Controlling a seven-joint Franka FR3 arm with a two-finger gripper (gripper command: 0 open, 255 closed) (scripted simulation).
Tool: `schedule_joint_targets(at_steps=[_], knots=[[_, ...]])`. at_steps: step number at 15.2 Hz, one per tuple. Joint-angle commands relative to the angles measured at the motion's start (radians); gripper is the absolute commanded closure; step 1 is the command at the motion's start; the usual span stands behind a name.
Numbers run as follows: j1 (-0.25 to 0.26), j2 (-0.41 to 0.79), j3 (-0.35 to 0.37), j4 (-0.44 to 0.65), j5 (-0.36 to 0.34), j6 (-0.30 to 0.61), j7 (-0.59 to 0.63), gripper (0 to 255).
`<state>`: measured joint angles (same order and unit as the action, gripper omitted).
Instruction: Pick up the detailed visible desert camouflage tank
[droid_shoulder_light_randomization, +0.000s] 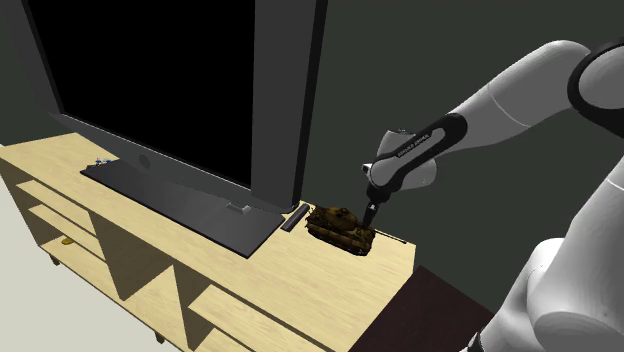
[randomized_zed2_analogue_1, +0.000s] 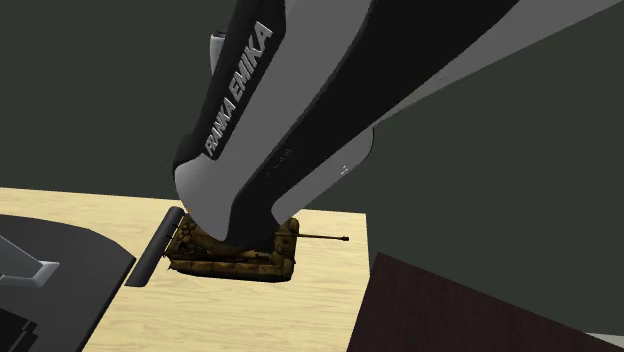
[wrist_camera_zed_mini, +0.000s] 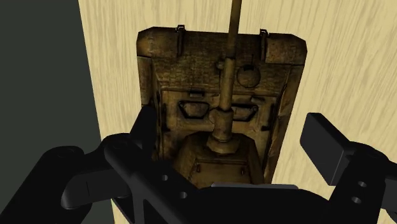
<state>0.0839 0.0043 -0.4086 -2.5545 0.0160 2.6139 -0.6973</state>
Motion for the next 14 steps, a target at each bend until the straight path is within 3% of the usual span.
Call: schedule_joint_targets(at_steps=[1, 5, 6, 14], knots=[[0.002, 0.034, 0.002, 0.001, 0.028, 0.030, -0.021, 0], [0.000, 0.072, 0.009, -0.001, 0.063, 0.067, -0.046, 0], [-0.001, 0.074, 0.009, 0.000, 0.066, 0.068, -0.049, 255], [0.000, 0.075, 0.010, 0.001, 0.066, 0.068, -0.048, 255]])
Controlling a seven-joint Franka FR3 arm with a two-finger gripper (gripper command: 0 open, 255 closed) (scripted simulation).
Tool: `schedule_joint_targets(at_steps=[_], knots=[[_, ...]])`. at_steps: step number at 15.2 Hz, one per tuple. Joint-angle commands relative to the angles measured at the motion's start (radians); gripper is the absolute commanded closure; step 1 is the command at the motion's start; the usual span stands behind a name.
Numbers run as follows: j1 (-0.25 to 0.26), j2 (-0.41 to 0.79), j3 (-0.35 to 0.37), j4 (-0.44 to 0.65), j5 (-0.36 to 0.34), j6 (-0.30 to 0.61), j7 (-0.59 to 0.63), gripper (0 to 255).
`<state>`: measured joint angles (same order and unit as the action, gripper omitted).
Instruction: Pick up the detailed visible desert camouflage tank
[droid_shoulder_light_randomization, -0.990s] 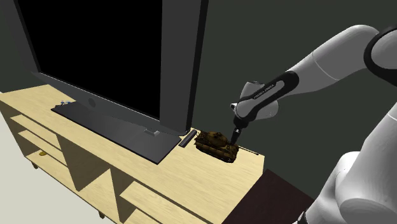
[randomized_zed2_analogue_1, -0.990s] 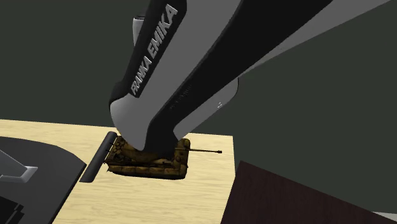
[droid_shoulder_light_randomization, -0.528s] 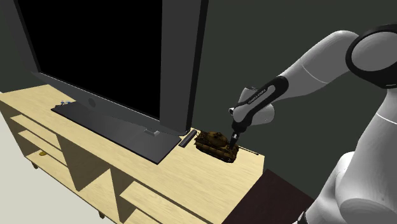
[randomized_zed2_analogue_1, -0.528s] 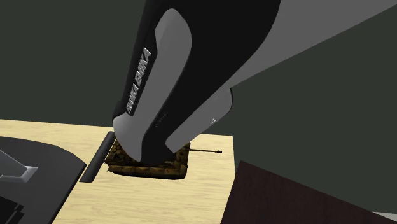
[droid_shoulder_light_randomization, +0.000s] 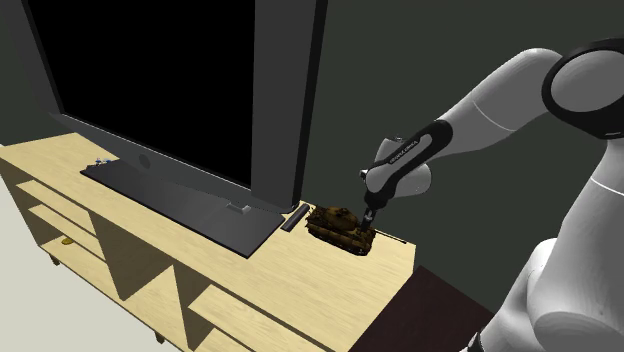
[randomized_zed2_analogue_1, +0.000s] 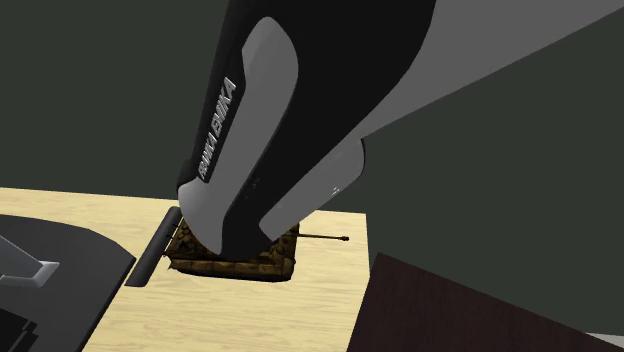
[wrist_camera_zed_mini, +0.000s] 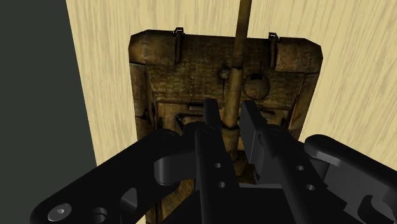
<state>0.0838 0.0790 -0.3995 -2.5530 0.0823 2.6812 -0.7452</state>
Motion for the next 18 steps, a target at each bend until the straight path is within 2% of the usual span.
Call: schedule_joint_targets(at_steps=[1, 10, 16, 18], knots=[[0.001, -0.003, 0.000, -0.003, -0.003, 0.000, 0.002, 255], [-0.001, -0.130, -0.012, 0.014, -0.107, -0.133, 0.078, 255], [-0.007, -0.204, -0.006, 0.036, -0.150, -0.224, 0.109, 255], [-0.008, -0.206, -0.006, 0.037, -0.151, -0.226, 0.110, 255]])
